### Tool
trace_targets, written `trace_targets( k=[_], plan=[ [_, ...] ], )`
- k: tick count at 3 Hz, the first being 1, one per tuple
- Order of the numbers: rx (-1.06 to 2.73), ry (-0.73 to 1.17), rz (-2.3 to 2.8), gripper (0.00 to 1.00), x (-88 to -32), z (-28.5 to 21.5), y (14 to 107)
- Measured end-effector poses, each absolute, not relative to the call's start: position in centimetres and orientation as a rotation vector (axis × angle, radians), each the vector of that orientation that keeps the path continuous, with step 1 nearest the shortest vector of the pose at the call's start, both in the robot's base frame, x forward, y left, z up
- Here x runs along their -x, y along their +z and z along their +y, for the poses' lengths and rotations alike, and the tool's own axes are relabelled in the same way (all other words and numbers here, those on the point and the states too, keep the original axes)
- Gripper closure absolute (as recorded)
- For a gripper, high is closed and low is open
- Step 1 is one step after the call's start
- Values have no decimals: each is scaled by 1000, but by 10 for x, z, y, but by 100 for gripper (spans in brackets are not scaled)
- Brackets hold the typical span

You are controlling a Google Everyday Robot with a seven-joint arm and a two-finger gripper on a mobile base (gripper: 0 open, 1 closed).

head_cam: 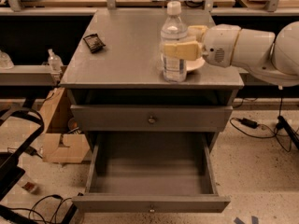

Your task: Place blue plastic bottle into middle drawer

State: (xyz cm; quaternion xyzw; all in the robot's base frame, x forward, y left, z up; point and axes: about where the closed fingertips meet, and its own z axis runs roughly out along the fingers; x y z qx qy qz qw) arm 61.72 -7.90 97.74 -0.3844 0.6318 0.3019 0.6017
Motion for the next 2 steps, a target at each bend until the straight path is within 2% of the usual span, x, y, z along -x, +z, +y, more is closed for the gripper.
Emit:
trace_targets(
  k=[1,2],
  plan=[
    [908,707,1459,100,-622,-69,968],
    [846,794,1431,100,-616,-66,914]
  ],
)
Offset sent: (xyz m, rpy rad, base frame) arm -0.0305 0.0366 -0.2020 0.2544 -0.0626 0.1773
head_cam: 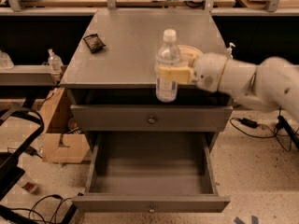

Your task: Place blue plastic bottle into middle drawer

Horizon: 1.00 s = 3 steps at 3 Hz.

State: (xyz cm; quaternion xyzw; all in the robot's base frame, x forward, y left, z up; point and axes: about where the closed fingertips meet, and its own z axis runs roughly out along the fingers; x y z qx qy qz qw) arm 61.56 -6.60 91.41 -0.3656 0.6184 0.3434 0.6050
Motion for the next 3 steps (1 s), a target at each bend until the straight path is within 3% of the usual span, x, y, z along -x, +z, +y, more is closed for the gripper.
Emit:
trace_targets(
  k=[1,3],
  plan=[
    [855,911,1291,100,-585,-50,861],
    [976,941,1167,100,-557,-57,758]
  ],
)
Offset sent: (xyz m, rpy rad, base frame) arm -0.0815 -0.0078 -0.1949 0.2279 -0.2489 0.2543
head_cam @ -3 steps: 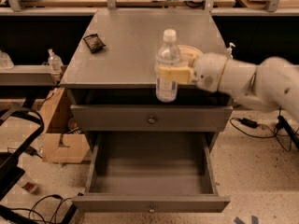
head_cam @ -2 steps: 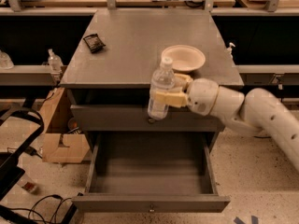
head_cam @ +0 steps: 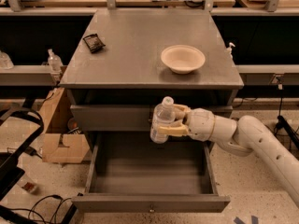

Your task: Place blue plastic bottle into middle drawer

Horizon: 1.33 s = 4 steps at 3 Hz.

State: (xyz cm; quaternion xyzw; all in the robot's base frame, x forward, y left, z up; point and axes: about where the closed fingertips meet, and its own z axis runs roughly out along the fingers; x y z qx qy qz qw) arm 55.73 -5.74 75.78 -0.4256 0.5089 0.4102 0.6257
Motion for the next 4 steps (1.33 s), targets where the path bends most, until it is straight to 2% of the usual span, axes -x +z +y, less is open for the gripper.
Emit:
trace_targets(
  k=[1,2,3,4],
  plan=[
    [985,939,1172,100,-556,-58,755],
    [965,971,1174,100,-556,-37,744],
    [966,1057,1236,100,-550,28,690],
    [986,1093,1279,100,-545,63,658]
  ],
)
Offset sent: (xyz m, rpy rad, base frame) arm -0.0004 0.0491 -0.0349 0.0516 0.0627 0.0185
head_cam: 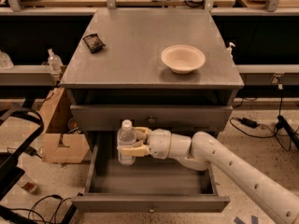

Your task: Place blue plastic bottle into middle drawer

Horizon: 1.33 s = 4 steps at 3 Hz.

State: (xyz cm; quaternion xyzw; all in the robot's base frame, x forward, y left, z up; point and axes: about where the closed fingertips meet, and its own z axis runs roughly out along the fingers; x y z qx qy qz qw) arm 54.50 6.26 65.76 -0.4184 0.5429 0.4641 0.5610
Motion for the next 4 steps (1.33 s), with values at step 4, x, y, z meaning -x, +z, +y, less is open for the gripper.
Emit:
trace_targets(
  k=[4],
  plan=[
    [1188,1020,1371,100,-561,79,502]
  ],
)
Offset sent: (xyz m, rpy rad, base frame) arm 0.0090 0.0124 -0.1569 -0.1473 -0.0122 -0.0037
